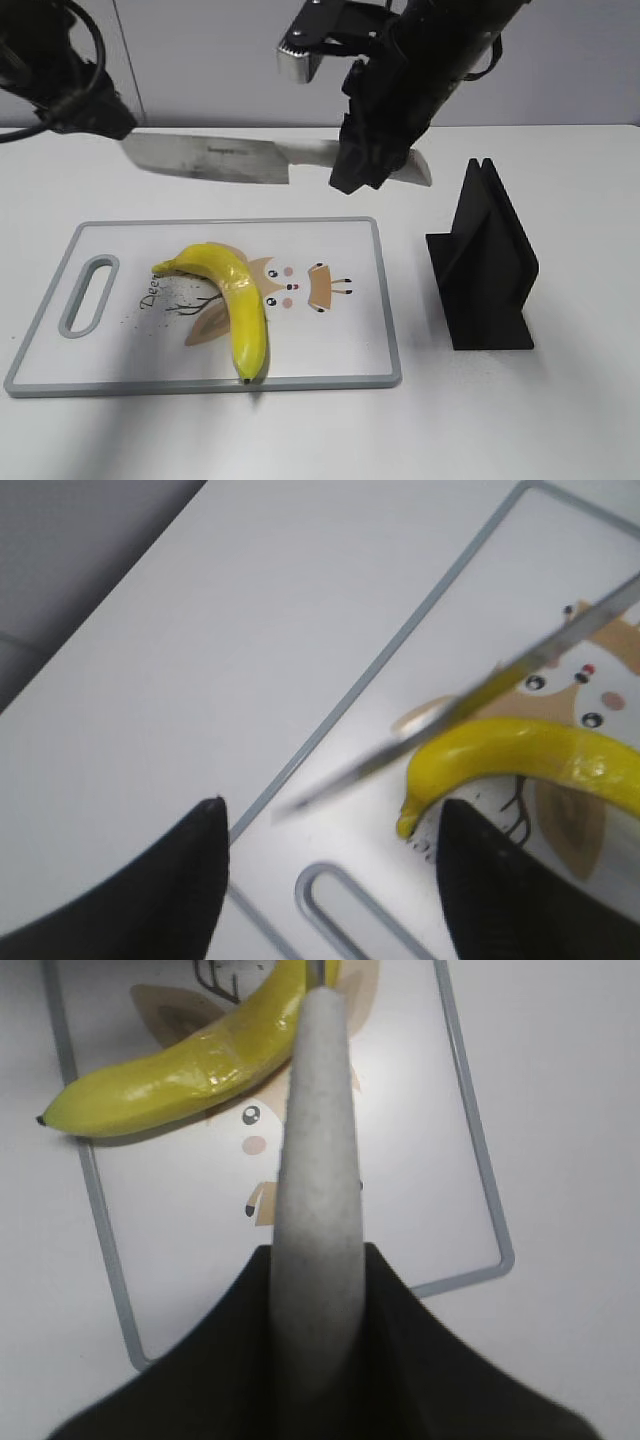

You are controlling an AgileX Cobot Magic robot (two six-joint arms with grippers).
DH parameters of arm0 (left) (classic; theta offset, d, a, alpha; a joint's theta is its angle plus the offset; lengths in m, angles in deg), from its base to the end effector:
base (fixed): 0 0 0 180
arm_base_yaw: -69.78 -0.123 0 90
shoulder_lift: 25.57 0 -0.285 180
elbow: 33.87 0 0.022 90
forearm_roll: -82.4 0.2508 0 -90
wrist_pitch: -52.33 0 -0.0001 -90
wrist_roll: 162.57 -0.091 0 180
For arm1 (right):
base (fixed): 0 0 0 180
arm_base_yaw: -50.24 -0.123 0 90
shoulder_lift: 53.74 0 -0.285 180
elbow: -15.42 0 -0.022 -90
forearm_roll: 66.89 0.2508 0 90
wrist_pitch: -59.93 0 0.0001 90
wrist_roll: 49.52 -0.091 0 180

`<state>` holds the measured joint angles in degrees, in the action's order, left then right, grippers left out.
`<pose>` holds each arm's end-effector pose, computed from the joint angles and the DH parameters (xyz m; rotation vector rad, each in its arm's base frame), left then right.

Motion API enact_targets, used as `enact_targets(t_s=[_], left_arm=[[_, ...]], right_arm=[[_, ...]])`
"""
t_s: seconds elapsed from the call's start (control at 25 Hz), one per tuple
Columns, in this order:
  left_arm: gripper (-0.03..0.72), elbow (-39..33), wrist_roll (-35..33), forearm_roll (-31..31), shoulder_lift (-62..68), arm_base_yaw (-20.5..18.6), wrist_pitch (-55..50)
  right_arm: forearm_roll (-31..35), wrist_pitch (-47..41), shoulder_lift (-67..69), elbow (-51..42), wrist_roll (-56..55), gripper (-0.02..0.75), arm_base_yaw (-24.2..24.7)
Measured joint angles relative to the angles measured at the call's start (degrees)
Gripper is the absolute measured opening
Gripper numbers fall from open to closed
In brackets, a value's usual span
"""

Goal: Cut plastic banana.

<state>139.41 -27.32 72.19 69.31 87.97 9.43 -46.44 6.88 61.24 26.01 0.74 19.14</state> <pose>0.3075 -0.1126 0.3049 1.2078 2.1936 -0.0151 0.3334 0.2308 0.2607 -1.5816 2.1669 0.3484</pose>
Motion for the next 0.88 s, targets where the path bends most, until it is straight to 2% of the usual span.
enact_targets(t_s=[0.16, 0.24, 0.4, 0.56, 0.68, 0.88], left_arm=[[0.618, 4.6, 20.6, 10.2, -0.1, -3.9, -8.6], [0.608, 6.5, 26.5, 11.9, -0.1, -6.8, -14.0], [0.583, 8.0, 31.0, 12.5, -0.3, -13.0, -24.9], [0.576, 7.9, 33.3, 10.2, -0.9, -18.3, -26.6], [0.577, 6.2, 33.6, 7.7, -3.6, -19.9, -26.6], [0.575, -0.8, 33.4, 7.5, -11.1, -20.0, -26.7]], right_arm=[[-7.8, -0.2, 0.0, 2.6, -20.0, 0.188, 0.0], [-11.0, -0.8, 0.0, 4.1, -26.0, 0.188, 0.1], [-12.5, -7.2, 0.0, 7.3, -29.7, 0.188, 0.1], [-13.1, -14.7, -0.1, 8.9, -36.5, 0.188, 0.1], [-14.1, -16.4, -0.1, 8.8, -43.1, 0.188, 0.1], [-14.3, -14.8, -3.0, 4.1, -52.9, 0.188, 0.1]])
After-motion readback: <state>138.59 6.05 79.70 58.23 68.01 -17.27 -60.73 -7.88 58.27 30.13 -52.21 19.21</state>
